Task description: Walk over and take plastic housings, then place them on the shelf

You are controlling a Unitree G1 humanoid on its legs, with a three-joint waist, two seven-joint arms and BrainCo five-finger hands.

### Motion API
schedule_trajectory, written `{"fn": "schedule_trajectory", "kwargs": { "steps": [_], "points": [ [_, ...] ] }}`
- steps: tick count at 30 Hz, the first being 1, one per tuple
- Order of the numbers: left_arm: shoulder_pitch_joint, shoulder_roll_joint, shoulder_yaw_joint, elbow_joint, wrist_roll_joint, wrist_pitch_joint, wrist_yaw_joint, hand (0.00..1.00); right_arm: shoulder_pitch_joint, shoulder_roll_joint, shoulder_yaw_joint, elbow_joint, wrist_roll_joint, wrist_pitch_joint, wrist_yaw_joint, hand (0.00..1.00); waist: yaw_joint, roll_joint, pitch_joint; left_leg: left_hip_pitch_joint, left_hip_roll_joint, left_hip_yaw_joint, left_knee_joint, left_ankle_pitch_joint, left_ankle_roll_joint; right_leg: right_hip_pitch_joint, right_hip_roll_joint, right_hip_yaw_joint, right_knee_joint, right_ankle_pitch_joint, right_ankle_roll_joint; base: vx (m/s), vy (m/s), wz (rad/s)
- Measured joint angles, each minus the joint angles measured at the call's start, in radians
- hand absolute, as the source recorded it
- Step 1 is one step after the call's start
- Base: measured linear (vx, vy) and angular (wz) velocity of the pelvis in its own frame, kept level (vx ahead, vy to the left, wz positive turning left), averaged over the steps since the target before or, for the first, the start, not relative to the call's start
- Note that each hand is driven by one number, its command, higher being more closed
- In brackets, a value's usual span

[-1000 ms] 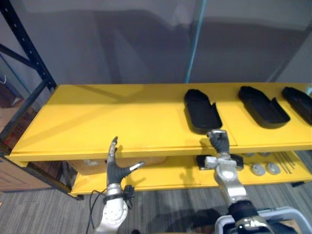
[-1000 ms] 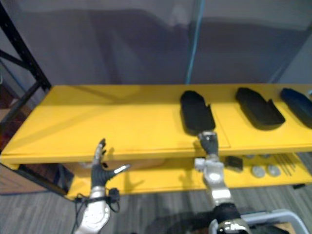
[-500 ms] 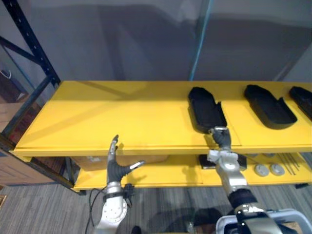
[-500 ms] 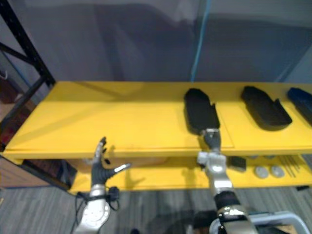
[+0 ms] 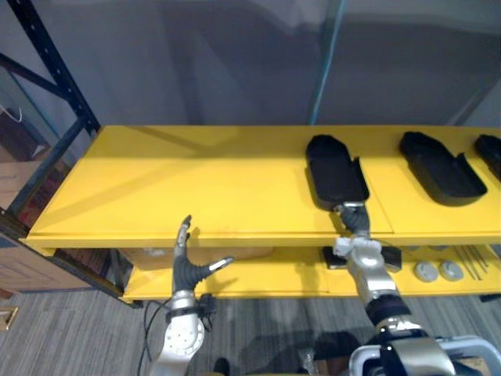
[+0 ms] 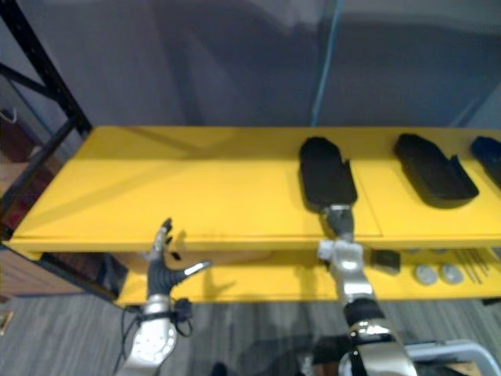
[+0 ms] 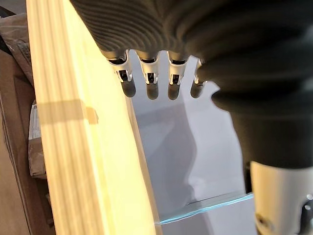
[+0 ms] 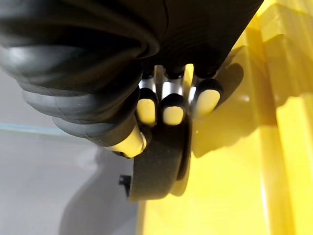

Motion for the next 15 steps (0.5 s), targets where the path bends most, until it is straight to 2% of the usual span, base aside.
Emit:
{"fn": "schedule_trajectory", "kwargs": {
  "steps": [4, 15],
  "points": [
    [-0.008, 0.0, 0.0, 0.021, 0.0, 0.0, 0.0, 0.0, -0.044, -0.014, 0.0, 0.033, 0.0, 0.0, -0.001, 1.0, 0.001, 0.011, 0.017, 0.001, 0.0, -0.004, 0.0, 0.002, -0.001, 0.003, 0.0, -0.004, 0.0, 0.0, 0.0, -0.01, -0.001, 0.02],
    [-0.009, 0.001, -0.004, 0.022, -0.008, 0.001, 0.0, 0.0, -0.128, -0.036, -0.019, 0.111, 0.021, 0.0, 0.002, 1.0, 0.004, 0.015, 0.047, -0.001, -0.001, -0.023, 0.0, 0.008, -0.002, 0.012, 0.001, -0.025, -0.001, -0.001, -0.001, 0.0, -0.004, 0.05]
  ]
}}
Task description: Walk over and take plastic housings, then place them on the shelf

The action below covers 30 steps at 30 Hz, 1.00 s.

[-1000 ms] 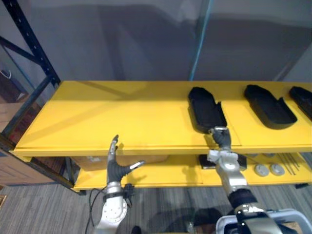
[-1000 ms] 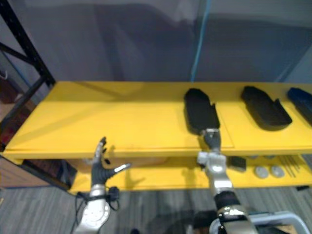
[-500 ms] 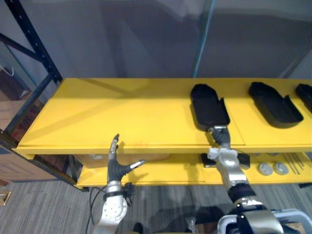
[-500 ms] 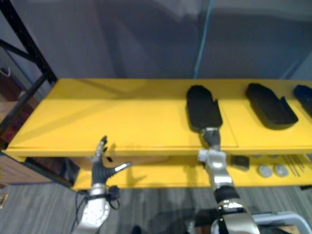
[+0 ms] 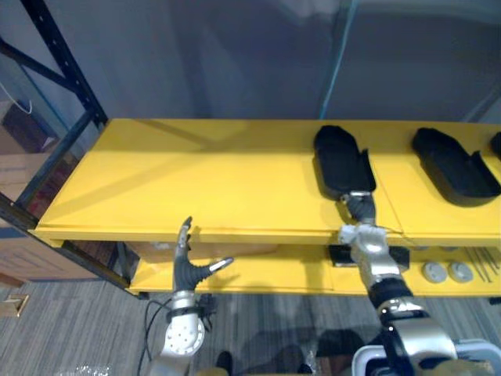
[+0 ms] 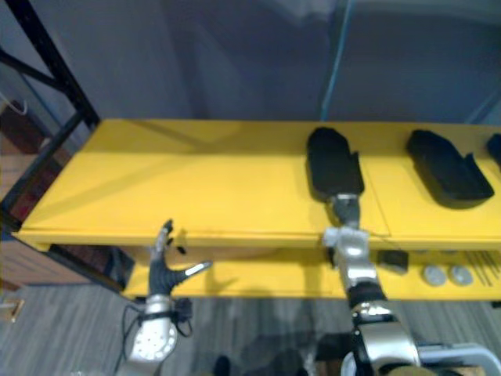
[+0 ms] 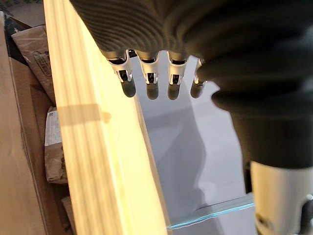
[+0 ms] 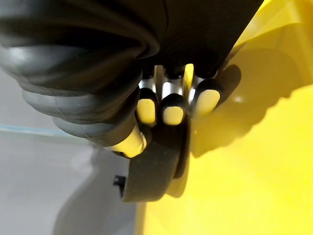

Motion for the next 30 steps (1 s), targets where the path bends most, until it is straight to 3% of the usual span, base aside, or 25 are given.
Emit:
{"fn": "schedule_trajectory", "kwargs": {
  "steps": [19, 24, 25, 30],
  "points": [
    [-0.02, 0.0, -0.007, 0.0, -0.001, -0.001, 0.004, 0.0, -0.042, -0.03, -0.002, 0.033, 0.018, -0.013, 0.019, 1.0, 0.003, 0.005, 0.023, 0.001, 0.0, -0.002, 0.004, 0.002, 0.0, 0.001, 0.003, -0.002, -0.001, 0.0, 0.0, 0.0, 0.0, 0.0],
    [-0.019, -0.001, -0.004, -0.001, 0.0, -0.006, 0.029, 0.0, 0.146, -0.024, -0.001, -0.291, 0.016, -0.014, 0.017, 1.0, 0.0, 0.004, 0.022, 0.003, 0.003, 0.002, 0.004, 0.001, 0.0, 0.0, 0.003, 0.002, -0.001, 0.0, 0.0, 0.0, 0.002, -0.01],
    [-0.017, -0.001, -0.002, -0.002, 0.001, -0.009, 0.036, 0.0, 0.247, -0.01, -0.001, -0.424, 0.015, -0.013, 0.019, 1.0, -0.005, 0.002, 0.021, 0.004, 0.003, 0.007, 0.004, 0.0, -0.001, -0.001, 0.002, 0.004, -0.001, 0.0, 0.0, 0.01, 0.005, -0.08],
    [-0.007, -0.005, 0.021, -0.007, 0.011, -0.011, 0.044, 0.0, 0.529, 0.079, 0.009, -0.758, 0.012, 0.017, 0.058, 1.0, -0.037, -0.012, 0.013, 0.035, 0.01, 0.071, 0.0, -0.031, 0.001, -0.003, 0.006, 0.059, -0.001, 0.0, 0.0, 0.01, 0.011, -0.34]
  ]
}}
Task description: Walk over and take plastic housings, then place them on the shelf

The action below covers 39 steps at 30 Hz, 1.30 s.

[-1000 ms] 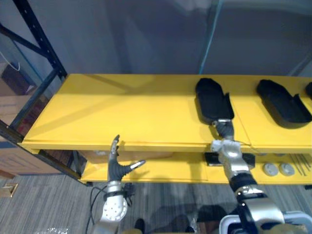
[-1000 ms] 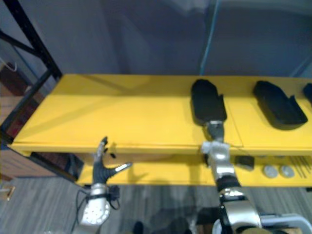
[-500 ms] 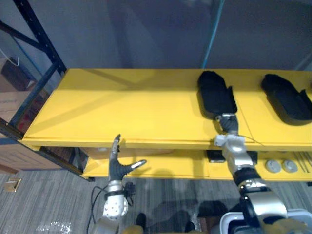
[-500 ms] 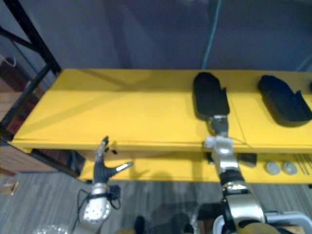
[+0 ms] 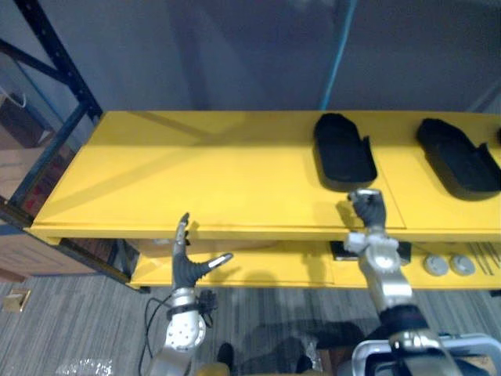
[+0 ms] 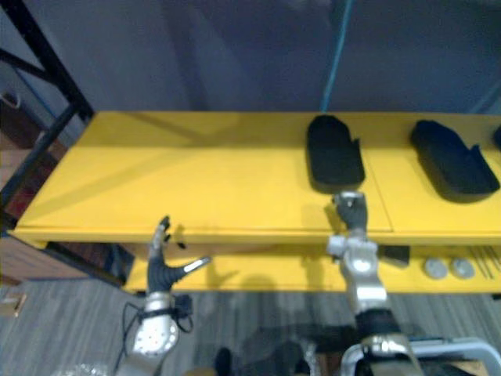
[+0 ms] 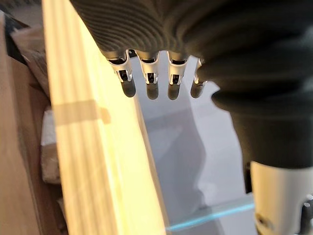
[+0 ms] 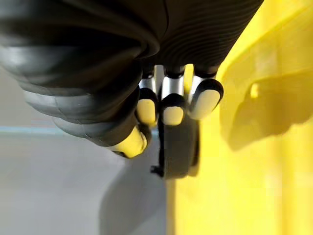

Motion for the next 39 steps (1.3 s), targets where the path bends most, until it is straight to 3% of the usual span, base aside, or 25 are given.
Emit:
{"fn": "schedule_trajectory", "kwargs": {
  "steps": [5, 6, 7, 13, 17, 39],
  "points": [
    [0.006, -0.014, 0.016, -0.004, 0.01, 0.0, -0.001, 0.0, 0.172, 0.046, 0.002, -0.184, 0.031, 0.01, 0.059, 1.0, -0.051, -0.045, -0.049, 0.007, 0.008, 0.043, 0.0, -0.01, -0.005, -0.018, 0.008, 0.041, 0.0, 0.0, 0.0, 0.03, -0.003, -0.28],
    [0.007, -0.018, 0.016, -0.005, 0.01, 0.0, 0.0, 0.0, 0.189, 0.054, 0.002, -0.2, 0.042, 0.009, 0.07, 1.0, -0.051, -0.048, -0.052, 0.008, 0.009, 0.048, 0.0, -0.01, -0.004, -0.019, 0.009, 0.047, 0.0, 0.0, 0.0, 0.03, 0.0, -0.16],
    [0.008, -0.021, 0.017, -0.011, 0.01, 0.0, 0.0, 0.0, 0.217, 0.074, 0.009, -0.228, 0.053, 0.009, 0.079, 0.0, -0.049, -0.051, -0.055, 0.013, 0.009, 0.057, 0.001, -0.011, -0.004, -0.02, 0.009, 0.055, 0.0, 0.0, 0.0, 0.02, 0.008, -0.21],
    [0.011, -0.043, 0.021, -0.036, 0.01, 0.005, 0.028, 0.0, 0.269, 0.109, 0.101, -0.267, 0.077, 0.005, 0.11, 0.0, -0.049, -0.028, -0.082, 0.019, 0.009, 0.079, 0.0, -0.024, -0.007, -0.029, 0.01, 0.078, 0.0, 0.0, 0.001, 0.02, 0.007, -0.11],
    [0.011, -0.045, 0.019, -0.036, 0.01, 0.018, 0.028, 0.0, 0.266, 0.113, 0.112, -0.267, 0.085, -0.028, 0.106, 0.0, -0.049, -0.014, -0.091, 0.019, 0.009, 0.081, 0.0, -0.024, -0.006, -0.03, 0.011, 0.078, 0.0, 0.0, 0.001, 0.0, -0.001, -0.02],
    [0.011, -0.047, 0.032, -0.04, -0.011, 0.021, 0.034, 0.0, 0.209, 0.117, 0.176, -0.186, 0.063, -0.041, 0.042, 0.0, -0.048, -0.02, -0.126, 0.001, 0.003, 0.05, -0.001, -0.008, -0.003, -0.034, 0.006, 0.05, 0.001, -0.001, 0.001, 0.0, -0.001, 0.04]
  ]
}}
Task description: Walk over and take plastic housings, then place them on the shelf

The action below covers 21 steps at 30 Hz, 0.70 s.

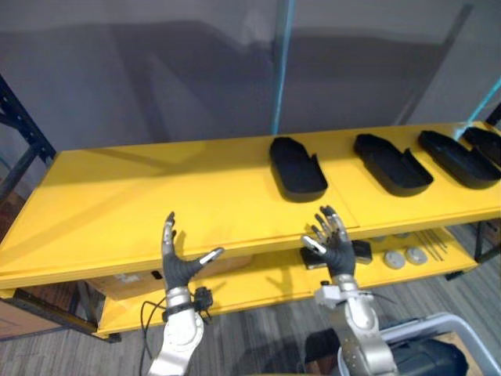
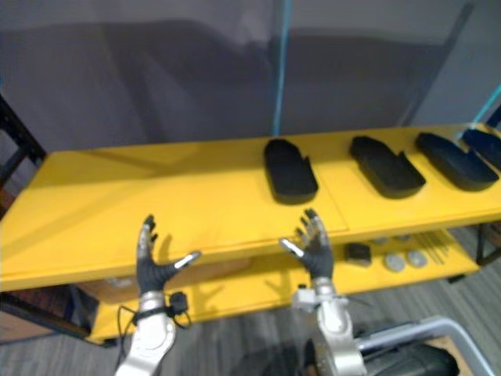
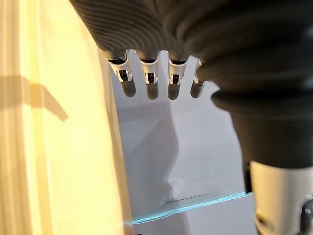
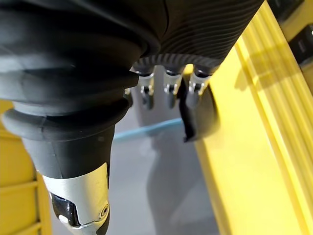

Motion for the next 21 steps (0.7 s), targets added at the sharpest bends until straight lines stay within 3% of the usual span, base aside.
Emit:
{"fn": "schedule_trajectory", "kwargs": {
  "steps": [12, 21],
  "points": [
    [-0.004, -0.019, -0.023, -0.002, -0.002, -0.017, -0.065, 0.0, 0.002, 0.004, -0.001, 0.035, -0.044, 0.0, -0.068, 0.0, -0.004, -0.006, -0.022, 0.0, 0.006, 0.028, 0.001, 0.001, -0.001, -0.022, 0.012, 0.028, 0.001, 0.003, -0.004, 0.0, -0.016, -0.07],
    [-0.079, 0.003, -0.149, 0.001, -0.002, -0.051, -0.16, 0.0, 0.069, 0.024, -0.057, 0.004, -0.059, -0.001, -0.145, 0.0, -0.029, -0.007, -0.02, 0.012, 0.012, 0.125, 0.005, -0.01, -0.004, -0.068, 0.026, 0.13, 0.0, 0.026, -0.005, -0.01, 0.006, -0.33]
  ]
}}
